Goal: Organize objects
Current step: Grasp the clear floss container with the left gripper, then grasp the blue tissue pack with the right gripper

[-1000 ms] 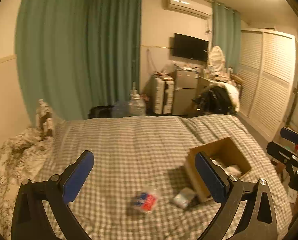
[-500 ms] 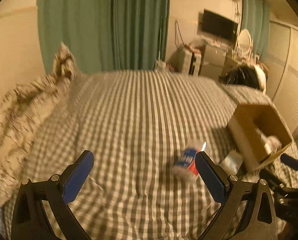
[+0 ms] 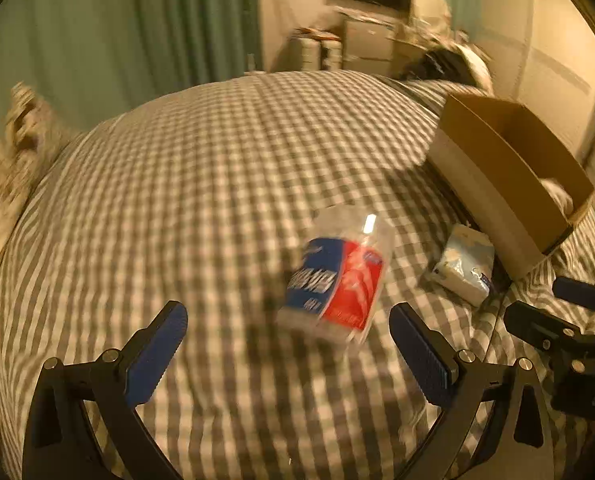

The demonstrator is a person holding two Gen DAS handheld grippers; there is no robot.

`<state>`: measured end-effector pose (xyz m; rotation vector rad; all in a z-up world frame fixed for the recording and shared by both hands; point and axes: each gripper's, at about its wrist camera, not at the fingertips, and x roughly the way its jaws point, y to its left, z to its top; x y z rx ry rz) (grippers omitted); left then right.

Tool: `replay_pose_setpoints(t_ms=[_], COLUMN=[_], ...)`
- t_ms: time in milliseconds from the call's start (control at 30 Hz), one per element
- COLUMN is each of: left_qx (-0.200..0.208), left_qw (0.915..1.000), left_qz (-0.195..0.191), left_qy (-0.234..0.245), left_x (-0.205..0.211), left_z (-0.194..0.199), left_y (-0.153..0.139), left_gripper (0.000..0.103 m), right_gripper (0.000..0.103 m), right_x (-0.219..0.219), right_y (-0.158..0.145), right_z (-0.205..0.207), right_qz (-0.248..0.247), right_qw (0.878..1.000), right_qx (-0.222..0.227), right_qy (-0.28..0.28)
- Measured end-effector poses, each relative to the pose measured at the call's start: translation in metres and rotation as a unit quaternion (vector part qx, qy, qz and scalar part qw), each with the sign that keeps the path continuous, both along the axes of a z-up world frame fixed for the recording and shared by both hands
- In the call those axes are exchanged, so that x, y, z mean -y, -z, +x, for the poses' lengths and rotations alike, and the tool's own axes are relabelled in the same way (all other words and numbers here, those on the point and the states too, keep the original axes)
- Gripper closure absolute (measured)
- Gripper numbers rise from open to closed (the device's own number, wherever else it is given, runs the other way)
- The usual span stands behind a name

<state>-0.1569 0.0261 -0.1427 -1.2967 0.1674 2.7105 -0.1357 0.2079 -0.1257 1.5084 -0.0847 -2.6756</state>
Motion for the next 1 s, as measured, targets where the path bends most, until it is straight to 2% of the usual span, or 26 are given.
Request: replay_pose_setpoints(t_ms=[67, 133, 233, 267, 300, 400, 467, 533, 667, 700, 800, 1000], left_qx=[0.002, 0.011, 0.027, 0.031, 0.036, 0.022, 0.015, 0.004, -0.036, -0.04, -0.031, -0.025], left_qw=[0.9997, 0.9996, 0.9985, 0.9977, 0.9969, 0.9977, 0.9979, 0.9984, 0.9978, 0.997, 0.9945, 0.9952], left_qz=[-0.018, -0.011, 0.031, 0.042, 0.051, 0.044, 0.055, 0.057, 0.023, 0.029, 0.072, 0.071], left_qy=[0.013, 0.025, 0.035, 0.042, 0.049, 0.047, 0.031, 0.004, -0.051, -0.06, -0.069, -0.062], left_x=[-0.009, -0.012, -0.009, -0.007, -0.007, -0.002, 0.009, 0.026, 0.053, 0.061, 0.074, 0.071], left_z=[-0.01, -0.018, -0.023, -0.024, -0.023, -0.018, -0.014, -0.009, 0.001, 0.001, 0.0, 0.002], left_y=[0.006, 0.015, 0.027, 0.029, 0.03, 0.023, 0.015, 0.009, -0.002, -0.003, -0.003, 0.004], left_gripper=[0.0, 0.001, 0.019, 0.032, 0.037, 0.037, 0.038, 0.038, 0.04, 0.04, 0.04, 0.04], right_gripper=[0.017, 0.017, 0.017, 0.017, 0.017, 0.017, 0.017, 0.017, 0.017, 0.017, 0.017, 0.017], right_x=[0.0, 0.001, 0.001, 0.002, 0.003, 0.008, 0.01, 0.012, 0.018, 0.021, 0.03, 0.035], right_y=[0.002, 0.002, 0.003, 0.003, 0.004, 0.003, 0.003, 0.005, 0.008, 0.01, 0.018, 0.034], right_z=[-0.002, -0.001, -0.003, -0.004, -0.004, -0.006, -0.008, -0.011, -0.017, -0.019, -0.027, -0.051], right_qz=[0.0, 0.002, 0.005, 0.006, 0.008, 0.013, 0.015, 0.019, 0.025, 0.03, 0.045, 0.032], right_qw=[1.0, 1.0, 1.0, 1.0, 1.0, 1.0, 1.0, 1.0, 0.999, 0.999, 0.999, 0.998], right_qx=[-0.002, -0.002, -0.004, -0.004, -0.006, -0.007, -0.006, -0.005, -0.006, -0.004, 0.003, 0.028], right_qy=[0.005, 0.008, 0.013, 0.014, 0.015, 0.014, 0.015, 0.02, 0.026, 0.025, 0.023, 0.043])
